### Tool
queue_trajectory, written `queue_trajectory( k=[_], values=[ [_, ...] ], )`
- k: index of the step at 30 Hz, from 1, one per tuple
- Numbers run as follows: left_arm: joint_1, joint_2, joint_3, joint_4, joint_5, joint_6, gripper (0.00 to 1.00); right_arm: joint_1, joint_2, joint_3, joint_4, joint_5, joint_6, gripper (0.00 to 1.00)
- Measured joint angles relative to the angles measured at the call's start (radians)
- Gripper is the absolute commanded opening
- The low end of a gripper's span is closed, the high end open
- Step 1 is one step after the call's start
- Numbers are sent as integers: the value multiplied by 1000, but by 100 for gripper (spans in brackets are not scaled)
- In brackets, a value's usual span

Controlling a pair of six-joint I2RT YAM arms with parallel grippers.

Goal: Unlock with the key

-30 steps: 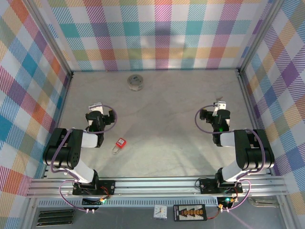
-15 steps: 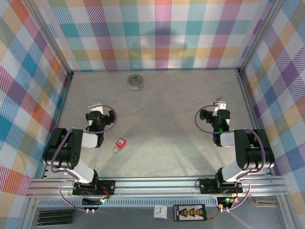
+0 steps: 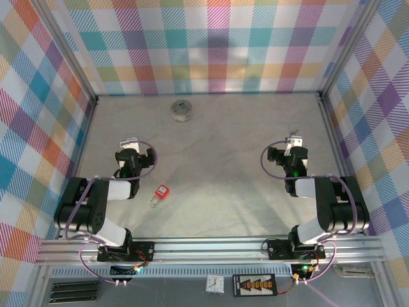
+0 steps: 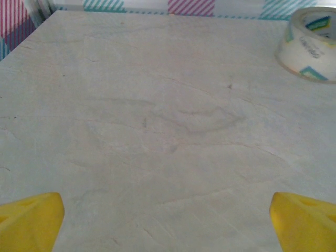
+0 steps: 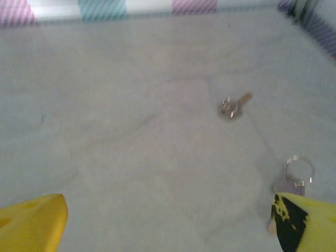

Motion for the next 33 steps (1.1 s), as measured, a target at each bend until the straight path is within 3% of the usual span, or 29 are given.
queue_trajectory(
  k=[4,9,18,21,26,30,33],
  values=[
    [-79,-222,23,-153,-31,-19,100,45,-185,151,-311,0,16,99],
    [-127,-419,145,-416,4,-145,100,49,-429,309,-664,-68,104,99],
    [-220,-549,269,-745,214,-378,100,20,-553,470,-1218,-114,273,100],
    [-276,-553,270,-823,266,-419,100,-75,-493,502,-1307,-114,286,94],
    [-395,-583,272,-914,307,-465,100,-285,-216,582,-1315,-143,291,78],
    [-463,-626,271,-944,311,-494,100,-360,19,659,-1287,-157,278,60],
    [-490,-660,263,-969,306,-512,100,-371,154,713,-1258,-178,278,57]
  ],
)
